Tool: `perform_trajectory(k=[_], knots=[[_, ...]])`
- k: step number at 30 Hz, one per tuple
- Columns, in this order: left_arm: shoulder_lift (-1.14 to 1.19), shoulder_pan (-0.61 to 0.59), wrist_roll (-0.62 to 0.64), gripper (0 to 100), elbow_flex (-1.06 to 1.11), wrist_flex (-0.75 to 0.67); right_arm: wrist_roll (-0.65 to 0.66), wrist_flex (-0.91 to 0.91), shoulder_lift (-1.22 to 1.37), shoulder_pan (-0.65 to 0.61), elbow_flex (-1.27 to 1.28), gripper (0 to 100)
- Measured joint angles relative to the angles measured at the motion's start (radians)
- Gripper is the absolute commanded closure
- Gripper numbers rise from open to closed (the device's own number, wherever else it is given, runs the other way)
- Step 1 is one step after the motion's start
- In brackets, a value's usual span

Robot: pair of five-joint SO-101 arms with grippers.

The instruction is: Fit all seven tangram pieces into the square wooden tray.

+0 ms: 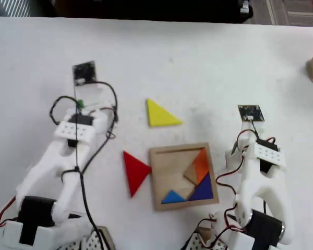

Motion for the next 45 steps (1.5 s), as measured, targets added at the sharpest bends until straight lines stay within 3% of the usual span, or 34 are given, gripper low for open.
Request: perform_trajectory(k=[4, 7, 11, 14, 18, 26, 33, 45], knots=[[0.006, -0.087, 0.023, 94, -0.041, -0.026, 0.000, 0.000, 0.000, 0.000, 0.000, 98.1], [0.094, -0.149, 0.068, 79, -0.117, -0.028, 0.000, 0.000, 0.000, 0.000, 0.005, 98.1], [0.281, -0.192, -0.012, 66, -0.270, 0.034, 0.000, 0.000, 0.000, 0.000, 0.008, 98.1], [0.397, -0.192, -0.095, 67, -0.390, 0.129, 0.000, 0.000, 0.000, 0.000, 0.008, 98.1], [0.502, -0.196, -0.155, 69, -0.505, 0.155, 0.000, 0.000, 0.000, 0.000, 0.008, 98.1], [0.572, -0.328, -0.199, 76, -0.643, 0.196, 0.000, 0.000, 0.000, 0.000, 0.008, 98.1], [0.572, -0.325, -0.494, 80, -0.651, 0.261, 0.000, 0.000, 0.000, 0.000, 0.008, 98.1], [0.572, -0.278, -0.525, 81, -0.651, 0.261, 0.000, 0.000, 0.000, 0.000, 0.008, 98.1]])
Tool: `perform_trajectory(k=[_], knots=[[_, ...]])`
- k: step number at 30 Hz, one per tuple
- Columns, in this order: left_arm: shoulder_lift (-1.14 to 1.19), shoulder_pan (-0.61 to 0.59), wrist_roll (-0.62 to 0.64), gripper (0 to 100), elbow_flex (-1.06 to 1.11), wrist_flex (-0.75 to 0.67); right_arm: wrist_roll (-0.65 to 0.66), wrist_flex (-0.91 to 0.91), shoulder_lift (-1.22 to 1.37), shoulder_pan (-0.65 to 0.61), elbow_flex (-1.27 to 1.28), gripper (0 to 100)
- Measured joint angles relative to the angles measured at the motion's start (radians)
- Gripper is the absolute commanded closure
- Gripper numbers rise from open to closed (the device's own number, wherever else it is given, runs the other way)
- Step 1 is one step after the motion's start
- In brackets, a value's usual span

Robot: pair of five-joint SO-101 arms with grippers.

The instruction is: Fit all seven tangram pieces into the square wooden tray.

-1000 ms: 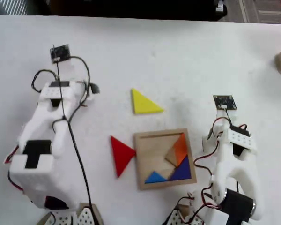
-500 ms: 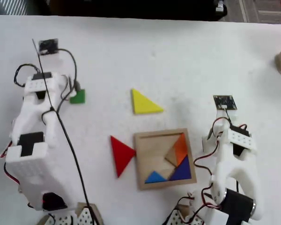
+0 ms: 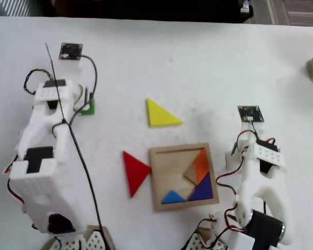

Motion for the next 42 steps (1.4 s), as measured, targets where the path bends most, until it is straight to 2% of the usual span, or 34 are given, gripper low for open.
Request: perform_trajectory(k=[13, 22, 35, 40, 42], knots=[[0.066, 0.041, -0.002, 81, -0.043, 0.003, 0.000, 0.000, 0.000, 0.000, 0.000, 98.1], [0.198, 0.040, -0.002, 81, -0.287, 0.199, 0.000, 0.000, 0.000, 0.000, 0.000, 98.1], [0.207, 0.008, 0.000, 80, -0.308, 0.252, 0.000, 0.000, 0.000, 0.000, 0.000, 98.1], [0.180, -0.006, -0.043, 69, -0.267, 0.244, 0.000, 0.000, 0.000, 0.000, 0.000, 98.1], [0.160, -0.006, -0.044, 67, -0.232, 0.233, 0.000, 0.000, 0.000, 0.000, 0.000, 98.1]])
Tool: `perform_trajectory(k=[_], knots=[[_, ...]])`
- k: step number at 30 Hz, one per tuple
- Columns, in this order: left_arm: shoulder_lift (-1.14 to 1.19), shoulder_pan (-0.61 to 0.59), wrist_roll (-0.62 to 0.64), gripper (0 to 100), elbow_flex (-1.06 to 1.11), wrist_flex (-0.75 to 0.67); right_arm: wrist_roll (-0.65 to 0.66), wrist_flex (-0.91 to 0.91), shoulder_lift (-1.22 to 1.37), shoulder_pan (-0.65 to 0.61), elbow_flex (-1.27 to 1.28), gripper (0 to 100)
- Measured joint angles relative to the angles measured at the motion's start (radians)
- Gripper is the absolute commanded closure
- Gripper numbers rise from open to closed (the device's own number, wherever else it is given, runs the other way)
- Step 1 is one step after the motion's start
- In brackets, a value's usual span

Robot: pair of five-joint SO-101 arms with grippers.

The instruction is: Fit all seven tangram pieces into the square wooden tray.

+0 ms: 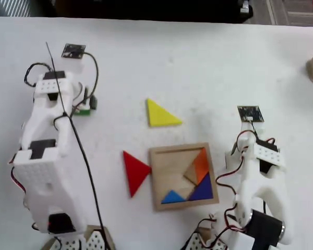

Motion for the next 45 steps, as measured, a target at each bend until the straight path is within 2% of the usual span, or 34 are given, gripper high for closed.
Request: perform_trajectory(k=[10, 22, 26, 31, 45], knots=[[-0.026, -0.002, 0.000, 67, 0.040, -0.041, 0.000, 0.000, 0.000, 0.000, 0.000, 98.1], [0.021, -0.075, 0.038, 67, -0.035, 0.000, 0.000, 0.000, 0.000, 0.000, 0.000, 98.1], [0.023, -0.054, -0.032, 67, -0.035, 0.017, 0.000, 0.000, 0.000, 0.000, 0.000, 98.1], [0.023, 0.000, -0.089, 75, -0.035, 0.034, 0.000, 0.000, 0.000, 0.000, 0.000, 98.1], [0.023, 0.000, -0.097, 76, -0.035, 0.034, 0.000, 0.000, 0.000, 0.000, 0.000, 98.1]])
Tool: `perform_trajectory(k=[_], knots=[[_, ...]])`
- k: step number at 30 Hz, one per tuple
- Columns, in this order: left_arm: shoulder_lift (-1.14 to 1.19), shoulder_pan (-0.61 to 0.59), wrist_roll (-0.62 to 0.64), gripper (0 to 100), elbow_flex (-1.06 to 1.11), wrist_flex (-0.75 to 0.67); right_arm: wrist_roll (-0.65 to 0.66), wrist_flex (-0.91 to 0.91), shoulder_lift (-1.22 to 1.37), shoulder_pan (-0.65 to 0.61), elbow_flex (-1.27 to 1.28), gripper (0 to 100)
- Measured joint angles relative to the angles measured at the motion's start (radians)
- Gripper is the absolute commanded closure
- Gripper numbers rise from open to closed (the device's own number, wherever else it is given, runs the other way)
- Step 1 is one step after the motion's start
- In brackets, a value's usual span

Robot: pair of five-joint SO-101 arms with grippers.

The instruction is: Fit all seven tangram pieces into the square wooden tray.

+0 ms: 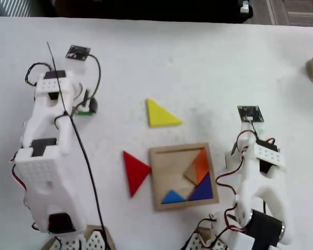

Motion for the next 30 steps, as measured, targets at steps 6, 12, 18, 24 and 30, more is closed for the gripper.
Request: perform_trajectory(k=[6, 12, 18, 24, 30], knots=[[0.000, 0.000, 0.002, 76, 0.000, 0.000, 0.000, 0.000, 0.000, 0.000, 0.000, 98.1], [0.000, 0.000, 0.055, 77, 0.000, 0.000, 0.000, 0.000, 0.000, 0.000, 0.000, 98.1], [0.000, 0.000, 0.064, 83, 0.000, 0.000, 0.000, 0.000, 0.000, 0.000, 0.000, 98.1], [0.000, 0.000, 0.064, 83, 0.000, 0.000, 0.000, 0.000, 0.000, 0.000, 0.000, 98.1], [0.000, 0.000, 0.071, 83, 0.000, 0.000, 0.000, 0.000, 0.000, 0.000, 0.000, 98.1]])
